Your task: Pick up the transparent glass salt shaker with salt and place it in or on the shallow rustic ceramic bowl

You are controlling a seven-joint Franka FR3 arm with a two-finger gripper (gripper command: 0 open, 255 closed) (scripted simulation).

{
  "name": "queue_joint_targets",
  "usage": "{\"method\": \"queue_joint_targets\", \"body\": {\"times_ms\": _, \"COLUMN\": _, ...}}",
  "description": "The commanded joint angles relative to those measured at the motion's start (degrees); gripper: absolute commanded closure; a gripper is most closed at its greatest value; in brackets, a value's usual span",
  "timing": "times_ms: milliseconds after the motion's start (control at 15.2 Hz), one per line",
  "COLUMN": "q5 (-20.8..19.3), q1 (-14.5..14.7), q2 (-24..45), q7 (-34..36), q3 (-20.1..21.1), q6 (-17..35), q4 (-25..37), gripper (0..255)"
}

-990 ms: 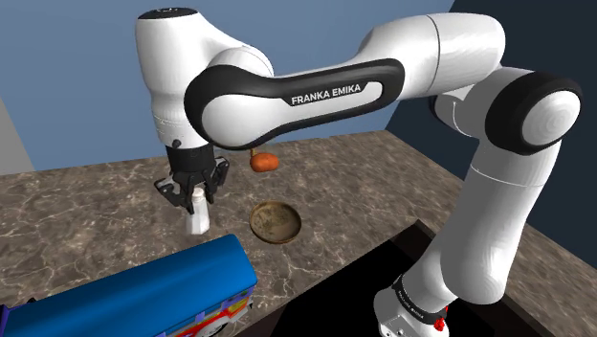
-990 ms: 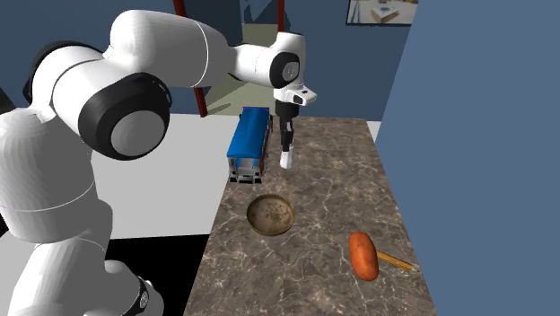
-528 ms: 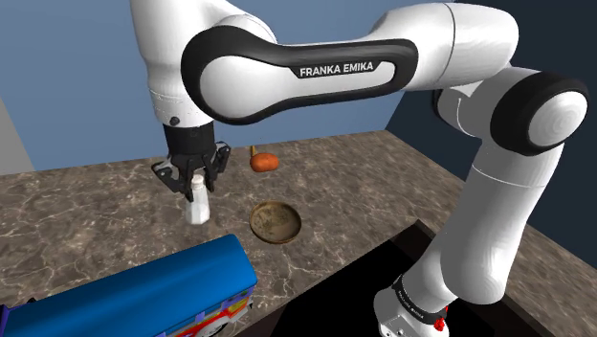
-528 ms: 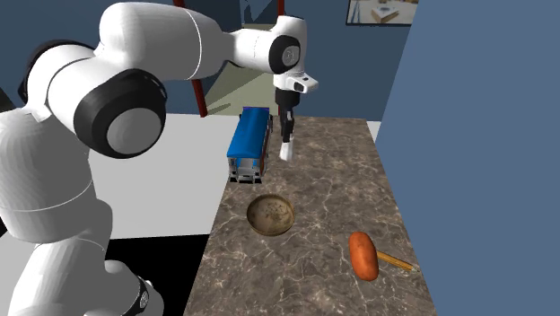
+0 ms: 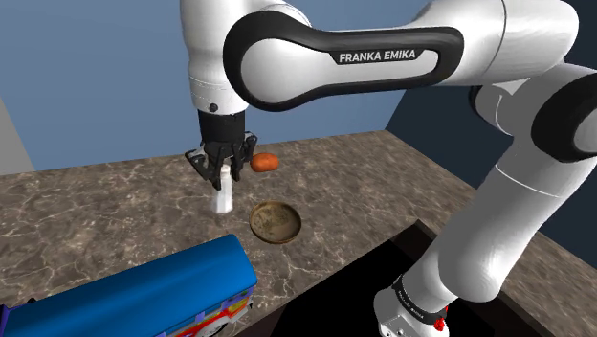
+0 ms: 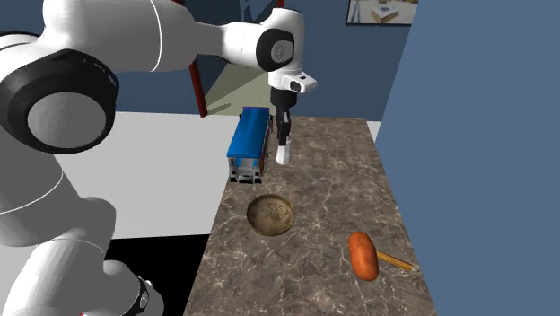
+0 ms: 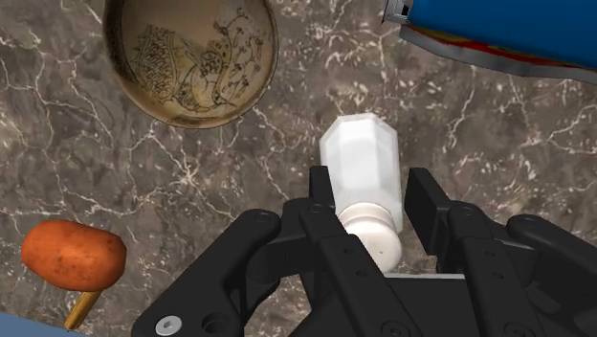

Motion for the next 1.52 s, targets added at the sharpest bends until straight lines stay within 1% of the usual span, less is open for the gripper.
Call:
{"method": "queue_joint_targets", "body": {"times_ms": 0, "q5": 3.0, "q1": -2.0, "q2": -5.6, "q7": -3.4, "q3": -0.7, "q6": 0.7, "q4": -5.0, "gripper": 255}}
{"method": "queue_joint_targets", "body": {"times_ms": 132, "q5": 5.5, "q1": -3.3, "q2": -10.5, "q7": -6.8, "q3": -2.0, "q6": 1.0, "q4": -9.2, "gripper": 255}}
{"method": "queue_joint_targets", "body": {"times_ms": 330, "q5": 8.5, "q1": -4.5, "q2": -17.4, "q7": -11.8, "q3": -4.6, "q6": 1.0, "q4": -14.9, "gripper": 255}}
{"method": "queue_joint_targets", "body": {"times_ms": 660, "q5": 11.2, "q1": -5.2, "q2": -28.0, "q7": -19.8, "q3": -10.1, "q6": -0.3, "q4": -23.1, "gripper": 255}}
{"method": "queue_joint_targets", "body": {"times_ms": 1452, "q5": 11.1, "q1": -5.0, "q2": -26.2, "q7": -18.8, "q3": -8.9, "q6": 9.1, "q4": -30.9, "gripper": 255}}
